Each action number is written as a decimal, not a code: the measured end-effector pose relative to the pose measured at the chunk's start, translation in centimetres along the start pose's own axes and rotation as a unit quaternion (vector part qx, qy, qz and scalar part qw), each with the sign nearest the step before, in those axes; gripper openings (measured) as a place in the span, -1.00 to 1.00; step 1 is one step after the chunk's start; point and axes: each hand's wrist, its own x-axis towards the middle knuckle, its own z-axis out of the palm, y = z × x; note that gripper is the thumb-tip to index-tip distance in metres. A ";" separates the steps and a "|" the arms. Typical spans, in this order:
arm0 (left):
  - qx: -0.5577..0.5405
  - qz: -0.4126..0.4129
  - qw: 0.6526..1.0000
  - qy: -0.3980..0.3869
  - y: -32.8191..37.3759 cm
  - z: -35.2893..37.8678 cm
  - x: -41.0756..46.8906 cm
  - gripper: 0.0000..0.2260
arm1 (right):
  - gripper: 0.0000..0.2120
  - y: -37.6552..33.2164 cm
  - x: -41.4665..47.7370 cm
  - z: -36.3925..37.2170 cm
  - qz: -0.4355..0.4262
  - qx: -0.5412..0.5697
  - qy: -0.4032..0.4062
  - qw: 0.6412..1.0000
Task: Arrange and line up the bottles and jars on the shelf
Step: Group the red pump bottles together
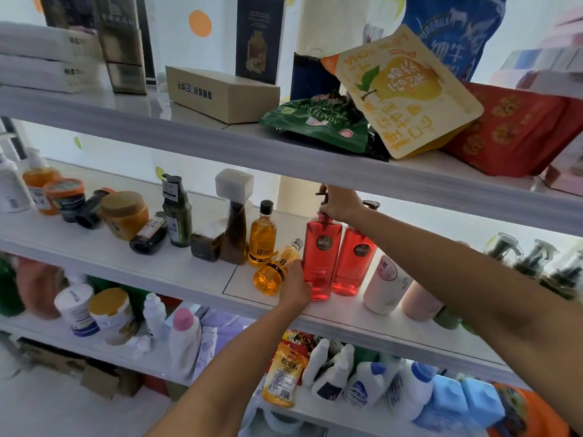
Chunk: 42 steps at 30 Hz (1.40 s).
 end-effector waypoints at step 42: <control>0.061 0.011 0.998 -0.005 1.9 -2.4 1.8 -0.37 | -0.54 -1.3 -4.3 1.5 0.025 -0.036 0.099 0.994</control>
